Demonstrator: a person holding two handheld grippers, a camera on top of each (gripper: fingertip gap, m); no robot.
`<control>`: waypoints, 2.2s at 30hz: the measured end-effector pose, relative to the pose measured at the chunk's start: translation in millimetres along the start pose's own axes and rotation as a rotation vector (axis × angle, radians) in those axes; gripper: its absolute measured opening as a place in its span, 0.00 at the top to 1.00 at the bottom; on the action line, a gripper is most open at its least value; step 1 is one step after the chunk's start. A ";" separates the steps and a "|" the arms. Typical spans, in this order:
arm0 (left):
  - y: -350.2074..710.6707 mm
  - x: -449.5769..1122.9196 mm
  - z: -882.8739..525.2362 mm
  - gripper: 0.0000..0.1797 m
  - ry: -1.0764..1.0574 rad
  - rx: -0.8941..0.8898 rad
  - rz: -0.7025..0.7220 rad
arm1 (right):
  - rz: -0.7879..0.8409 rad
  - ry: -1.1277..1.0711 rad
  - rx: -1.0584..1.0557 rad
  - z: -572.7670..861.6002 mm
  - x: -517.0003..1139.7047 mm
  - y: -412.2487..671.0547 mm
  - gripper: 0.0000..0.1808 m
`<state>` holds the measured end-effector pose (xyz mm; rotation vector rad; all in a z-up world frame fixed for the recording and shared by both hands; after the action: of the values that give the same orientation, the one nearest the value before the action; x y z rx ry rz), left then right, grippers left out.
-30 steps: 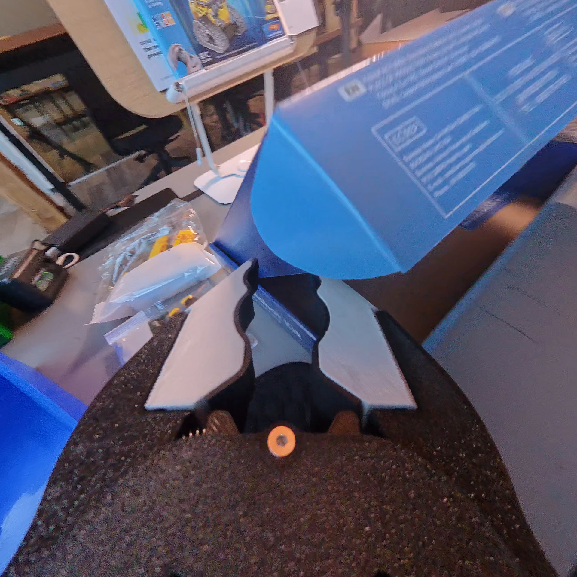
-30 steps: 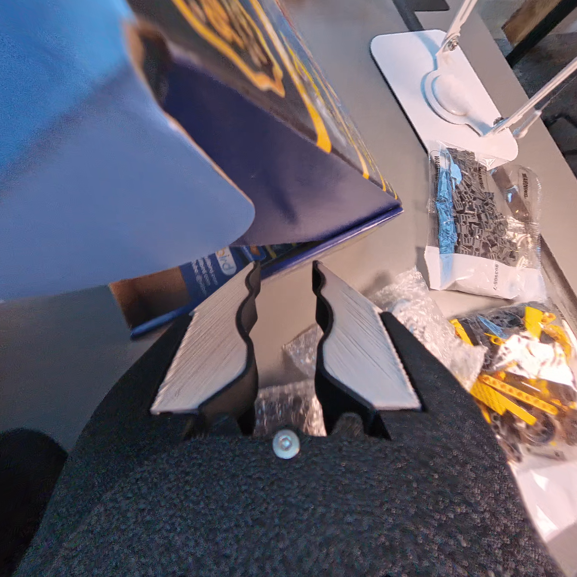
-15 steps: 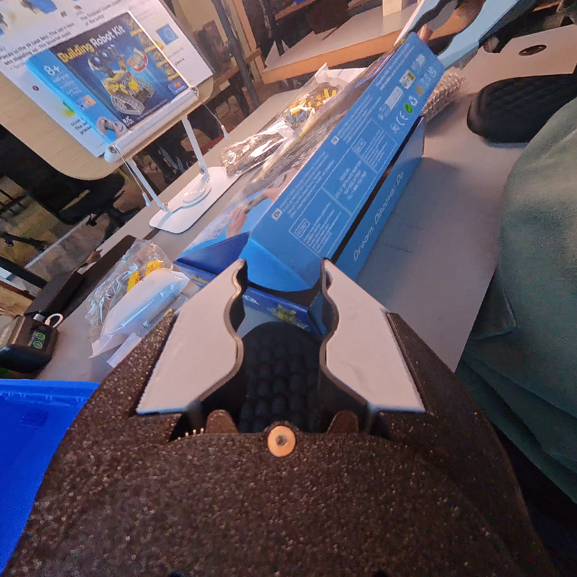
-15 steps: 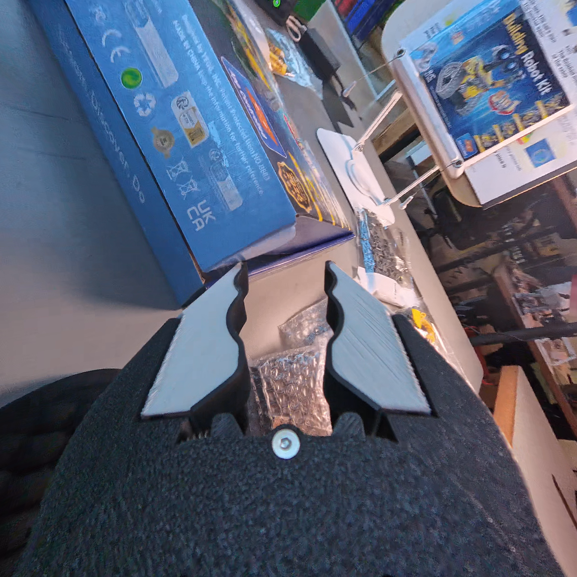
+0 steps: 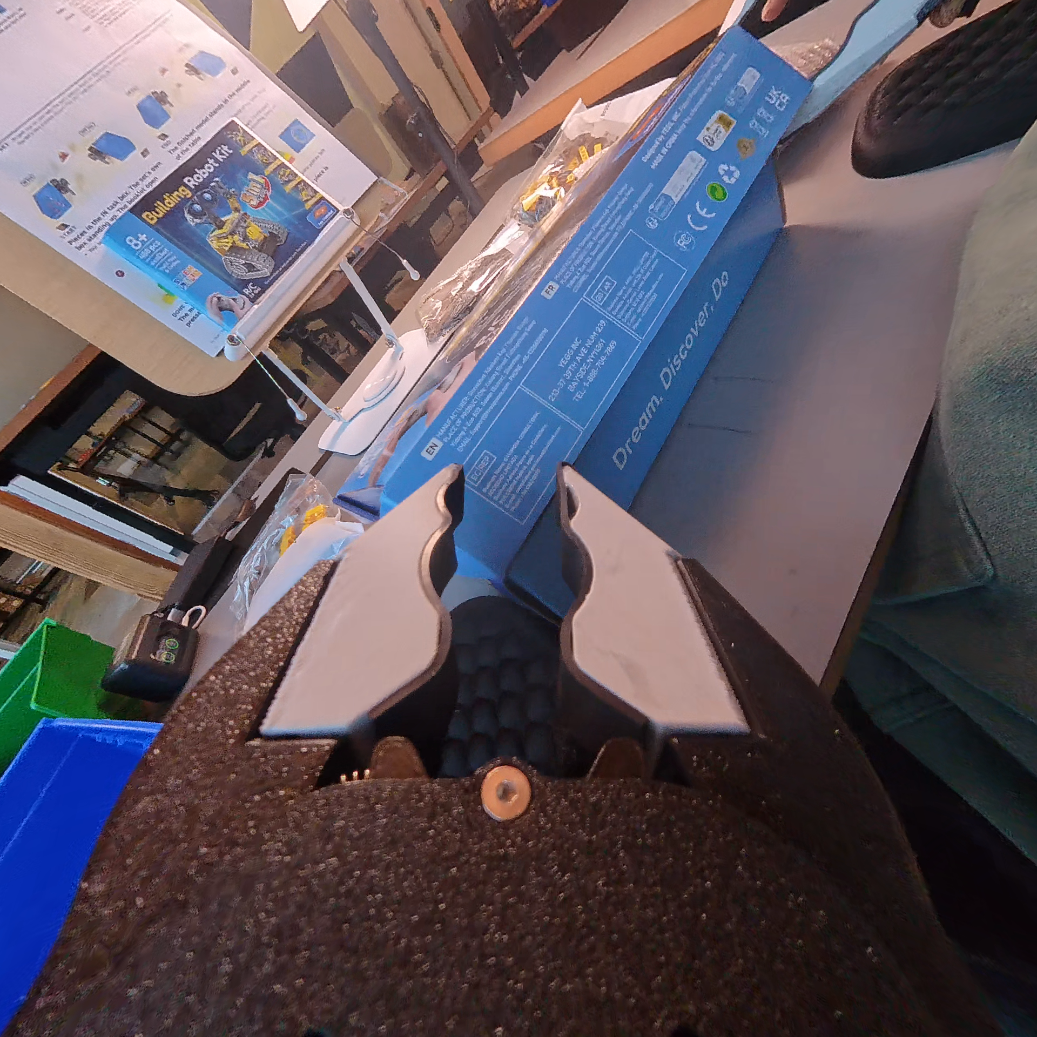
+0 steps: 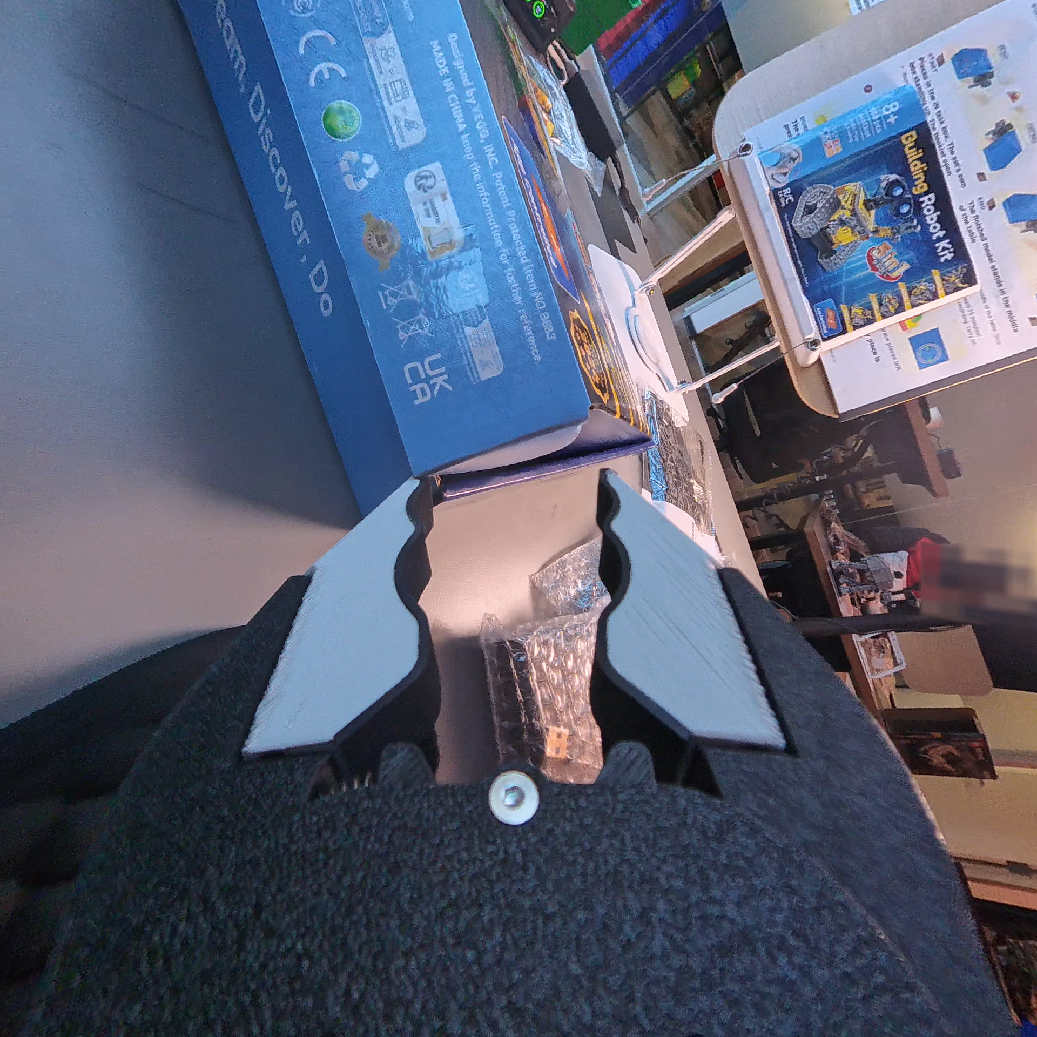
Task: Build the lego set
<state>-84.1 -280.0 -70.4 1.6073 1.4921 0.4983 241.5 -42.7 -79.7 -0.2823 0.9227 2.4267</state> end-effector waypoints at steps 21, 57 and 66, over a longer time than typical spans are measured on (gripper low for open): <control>-8.1 5.2 3.5 1.00 0.108 0.069 -0.004 | 0.061 -0.169 -0.042 -19.9 11.4 0.4 0.64; -5.8 12.0 8.1 1.00 -0.486 -0.166 -0.365 | -0.040 0.474 0.432 15.1 -18.1 13.8 1.00; 6.7 -14.5 -6.7 0.70 -0.110 -0.016 -0.178 | 0.092 0.059 -0.102 -7.7 -21.4 19.2 0.74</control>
<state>-88.2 -291.0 -57.6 1.4496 1.5267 0.3154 249.1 -68.4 -66.9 -0.3571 0.8550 2.5674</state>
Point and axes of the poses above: each gripper's, where its closed fingertips meet, x out along the fingers, y out of its top, z = x × y across the jaws, the point moved 10 cm from there along -x, back along the fingers, and after that the axes turned 1 degree about -y, right-handed, at the moved point
